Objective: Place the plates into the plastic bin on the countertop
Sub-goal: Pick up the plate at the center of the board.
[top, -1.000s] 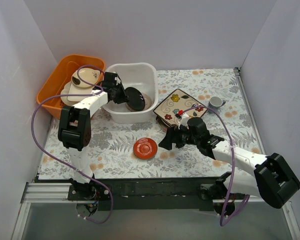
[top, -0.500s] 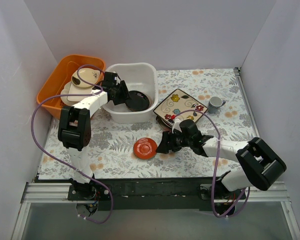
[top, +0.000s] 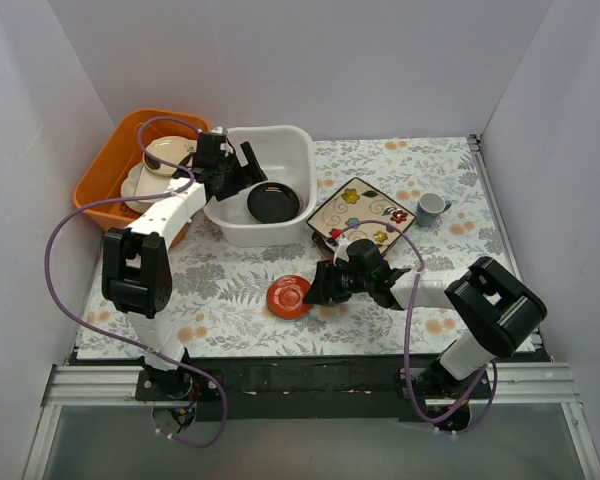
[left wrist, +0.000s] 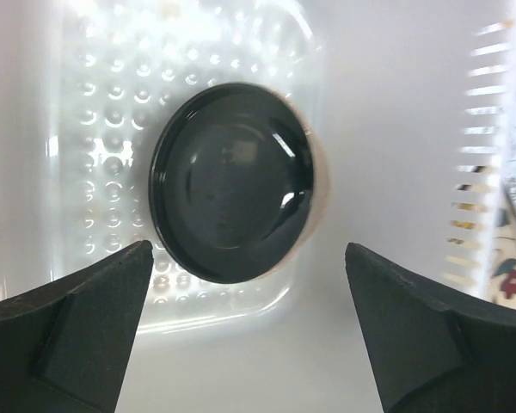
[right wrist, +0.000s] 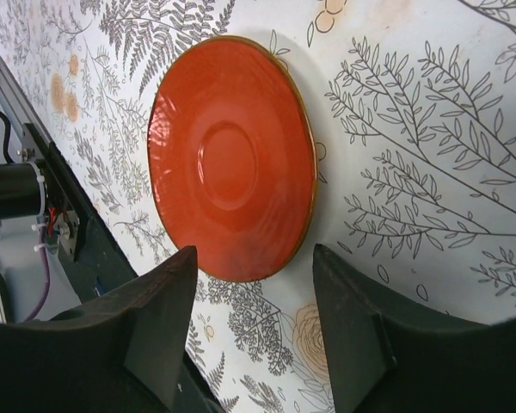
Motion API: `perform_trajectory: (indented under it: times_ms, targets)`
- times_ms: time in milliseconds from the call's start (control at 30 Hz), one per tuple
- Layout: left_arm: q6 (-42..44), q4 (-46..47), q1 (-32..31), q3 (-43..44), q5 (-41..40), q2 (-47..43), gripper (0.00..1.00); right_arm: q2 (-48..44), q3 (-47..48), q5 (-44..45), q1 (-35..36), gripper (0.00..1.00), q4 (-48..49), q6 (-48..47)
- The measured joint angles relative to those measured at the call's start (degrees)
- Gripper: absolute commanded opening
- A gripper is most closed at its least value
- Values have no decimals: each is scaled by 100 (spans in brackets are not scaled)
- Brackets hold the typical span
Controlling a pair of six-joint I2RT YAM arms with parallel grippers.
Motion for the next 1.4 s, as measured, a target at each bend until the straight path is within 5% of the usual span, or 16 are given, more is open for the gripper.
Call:
perform_trajectory:
  times_ms: [233,467,933,1400]
  targets:
    - [-7,44,-39,-59,7,-658,98,315,81,68,57,48,328,262]
    - [-44,59,-120,-522,127,-1045,98,570,133,151,59,3,437,402]
    - [-39,184,-262,-2253,638,-3440,98,260,133,96,70,1,409,363]
    - [-136,431,-264,-3851,1257,-3971,98,-597,133,376,70,1,-334,87]
